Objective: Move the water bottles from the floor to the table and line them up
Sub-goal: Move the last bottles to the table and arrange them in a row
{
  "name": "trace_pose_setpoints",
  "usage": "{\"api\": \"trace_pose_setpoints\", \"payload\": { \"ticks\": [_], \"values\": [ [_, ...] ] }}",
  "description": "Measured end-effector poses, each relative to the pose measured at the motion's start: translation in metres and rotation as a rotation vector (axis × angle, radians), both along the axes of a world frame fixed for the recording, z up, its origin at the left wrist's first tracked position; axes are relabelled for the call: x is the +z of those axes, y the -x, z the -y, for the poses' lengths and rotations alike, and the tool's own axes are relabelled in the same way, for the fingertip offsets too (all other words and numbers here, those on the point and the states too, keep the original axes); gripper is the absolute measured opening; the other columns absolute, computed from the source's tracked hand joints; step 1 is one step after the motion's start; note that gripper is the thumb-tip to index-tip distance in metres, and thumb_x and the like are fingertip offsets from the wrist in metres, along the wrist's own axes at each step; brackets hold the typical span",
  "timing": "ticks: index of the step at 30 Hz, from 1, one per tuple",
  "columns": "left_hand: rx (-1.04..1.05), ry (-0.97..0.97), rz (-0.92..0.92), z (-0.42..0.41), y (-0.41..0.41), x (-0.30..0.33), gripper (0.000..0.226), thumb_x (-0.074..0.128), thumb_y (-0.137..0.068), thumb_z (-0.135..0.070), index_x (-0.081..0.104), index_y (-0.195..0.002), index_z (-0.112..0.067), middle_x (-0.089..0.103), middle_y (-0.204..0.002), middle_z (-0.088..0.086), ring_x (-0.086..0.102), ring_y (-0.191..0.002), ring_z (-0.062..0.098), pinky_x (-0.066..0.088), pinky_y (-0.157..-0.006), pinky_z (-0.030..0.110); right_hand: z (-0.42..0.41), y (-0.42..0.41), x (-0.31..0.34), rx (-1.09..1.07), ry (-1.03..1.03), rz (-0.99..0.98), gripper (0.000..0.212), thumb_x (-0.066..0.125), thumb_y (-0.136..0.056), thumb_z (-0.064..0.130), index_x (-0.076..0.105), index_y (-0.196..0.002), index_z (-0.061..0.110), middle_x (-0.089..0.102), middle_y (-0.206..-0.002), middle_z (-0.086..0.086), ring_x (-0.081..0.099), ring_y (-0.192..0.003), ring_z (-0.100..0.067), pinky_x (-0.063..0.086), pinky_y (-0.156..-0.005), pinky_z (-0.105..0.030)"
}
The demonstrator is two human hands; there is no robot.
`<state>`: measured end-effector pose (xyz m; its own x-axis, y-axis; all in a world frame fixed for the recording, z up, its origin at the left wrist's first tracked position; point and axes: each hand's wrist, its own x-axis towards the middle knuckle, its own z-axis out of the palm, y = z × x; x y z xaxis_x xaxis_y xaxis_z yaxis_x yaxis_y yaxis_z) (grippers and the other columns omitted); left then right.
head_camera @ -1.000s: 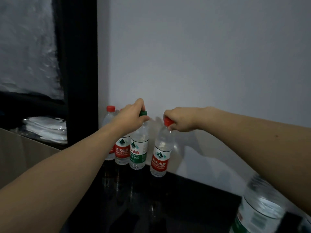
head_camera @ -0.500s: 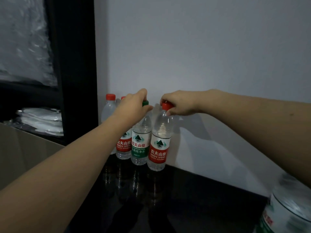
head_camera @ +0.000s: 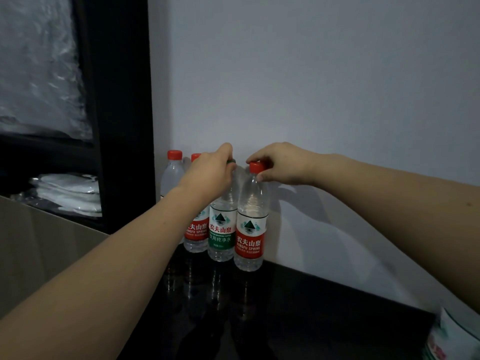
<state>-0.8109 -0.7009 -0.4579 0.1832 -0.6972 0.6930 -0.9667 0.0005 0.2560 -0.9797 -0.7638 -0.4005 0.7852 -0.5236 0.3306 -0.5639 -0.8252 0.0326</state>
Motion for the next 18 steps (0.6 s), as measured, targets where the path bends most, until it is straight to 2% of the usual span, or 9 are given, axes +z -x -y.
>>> {"api": "trace_pose_setpoints", "payload": {
  "ticks": [3, 7, 10, 11, 14, 18],
  "values": [
    [-0.015, 0.013, -0.008, -0.002, 0.0, -0.003, 0.012, 0.05, -0.101, -0.027, 0.046, -0.098, -0.016, 0.061, -0.082, 0.007, 0.055, -0.072, 0.026, 0.042, -0.061, 0.034, 0.0, -0.001, -0.003, -0.01, 0.007, 0.001, 0.052, 0.071, -0.087, 0.026, 0.056, -0.136, 0.019, 0.058, -0.135, -0.004, 0.053, -0.122, -0.021, 0.037, -0.1, -0.026],
    [-0.006, -0.044, -0.031, -0.005, 0.001, -0.002, 0.012, 0.051, -0.1, -0.027, 0.048, -0.099, -0.015, 0.065, -0.086, 0.011, 0.056, -0.074, 0.026, 0.041, -0.061, 0.034, -0.006, -0.003, -0.006, -0.044, 0.014, -0.071, 0.048, 0.067, -0.088, 0.023, 0.055, -0.132, 0.009, 0.06, -0.126, -0.013, 0.054, -0.117, -0.029, 0.042, -0.099, -0.037],
    [0.023, -0.149, -0.047, -0.013, 0.003, 0.01, 0.018, 0.05, -0.1, -0.029, 0.053, -0.108, -0.013, 0.067, -0.097, 0.015, 0.061, -0.086, 0.032, 0.05, -0.07, 0.039, -0.022, 0.009, 0.008, -0.075, -0.027, -0.042, 0.068, 0.066, -0.09, 0.028, 0.033, -0.148, 0.01, 0.048, -0.139, -0.014, 0.047, -0.126, -0.028, 0.036, -0.104, -0.033],
    [0.041, -0.169, -0.043, -0.018, 0.006, 0.015, 0.022, 0.049, -0.1, -0.029, 0.054, -0.115, -0.013, 0.067, -0.103, 0.016, 0.062, -0.091, 0.033, 0.052, -0.076, 0.04, -0.029, 0.019, 0.017, -0.073, -0.037, 0.002, 0.069, 0.064, -0.092, 0.027, 0.029, -0.15, 0.012, 0.045, -0.143, -0.012, 0.046, -0.127, -0.026, 0.034, -0.103, -0.029],
    [0.052, -0.078, -0.065, -0.046, 0.026, 0.026, 0.035, 0.049, -0.1, -0.024, 0.051, -0.132, -0.009, 0.062, -0.12, 0.02, 0.057, -0.106, 0.036, 0.049, -0.086, 0.045, -0.055, 0.068, 0.044, -0.077, -0.02, 0.074, 0.055, 0.058, -0.095, 0.025, 0.038, -0.145, 0.015, 0.052, -0.135, -0.006, 0.052, -0.114, -0.019, 0.033, -0.092, -0.022],
    [-0.068, 0.03, -0.036, -0.098, 0.077, 0.037, 0.038, 0.051, -0.099, -0.017, 0.05, -0.135, -0.003, 0.058, -0.125, 0.023, 0.053, -0.113, 0.039, 0.045, -0.092, 0.05, -0.104, 0.155, 0.07, -0.187, 0.006, 0.045, 0.044, 0.056, -0.095, 0.025, 0.049, -0.138, 0.015, 0.059, -0.126, -0.003, 0.055, -0.107, -0.019, 0.035, -0.091, -0.023]
  ]
}}
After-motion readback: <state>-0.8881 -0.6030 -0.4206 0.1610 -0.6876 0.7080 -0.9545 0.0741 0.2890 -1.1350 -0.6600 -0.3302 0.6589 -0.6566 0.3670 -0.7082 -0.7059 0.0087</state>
